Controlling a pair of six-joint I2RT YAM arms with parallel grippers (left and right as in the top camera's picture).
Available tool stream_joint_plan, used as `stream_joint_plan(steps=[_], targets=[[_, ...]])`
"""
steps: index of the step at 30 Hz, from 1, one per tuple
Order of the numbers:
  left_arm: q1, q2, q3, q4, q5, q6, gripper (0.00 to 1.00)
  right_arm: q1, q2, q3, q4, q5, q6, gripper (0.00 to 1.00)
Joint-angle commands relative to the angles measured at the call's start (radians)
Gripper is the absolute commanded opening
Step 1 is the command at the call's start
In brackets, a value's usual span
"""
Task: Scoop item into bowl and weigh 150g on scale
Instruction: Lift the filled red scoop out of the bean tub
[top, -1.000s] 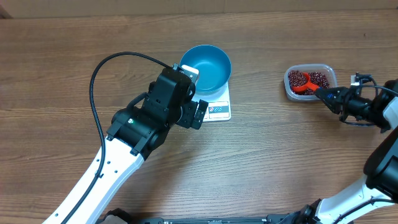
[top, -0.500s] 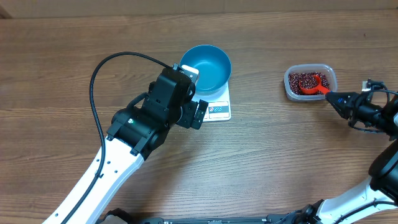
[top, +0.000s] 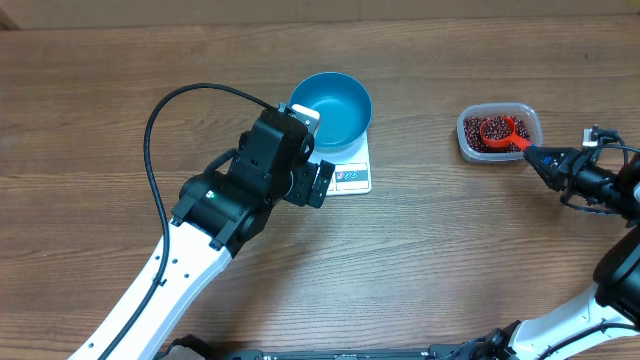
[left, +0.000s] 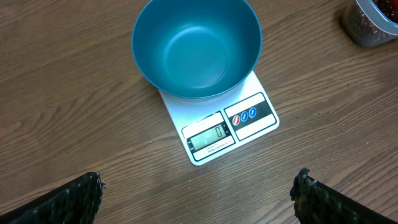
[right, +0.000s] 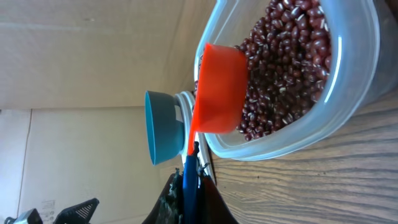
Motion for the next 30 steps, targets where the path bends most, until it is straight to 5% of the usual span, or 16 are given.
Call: stream_joint_plan(steps=[1, 30], targets=[[0.005, -0.011, 0.016, 0.000, -0.009, 0.004, 1.00, -0.007, 0.003, -0.006, 0.000, -0.088, -0.037, 0.04], [0.005, -0.011, 0.016, 0.000, -0.009, 0.004, 1.00, -0.006, 0.003, -0.006, -0.147, -0.198, -0.233, 0.04]])
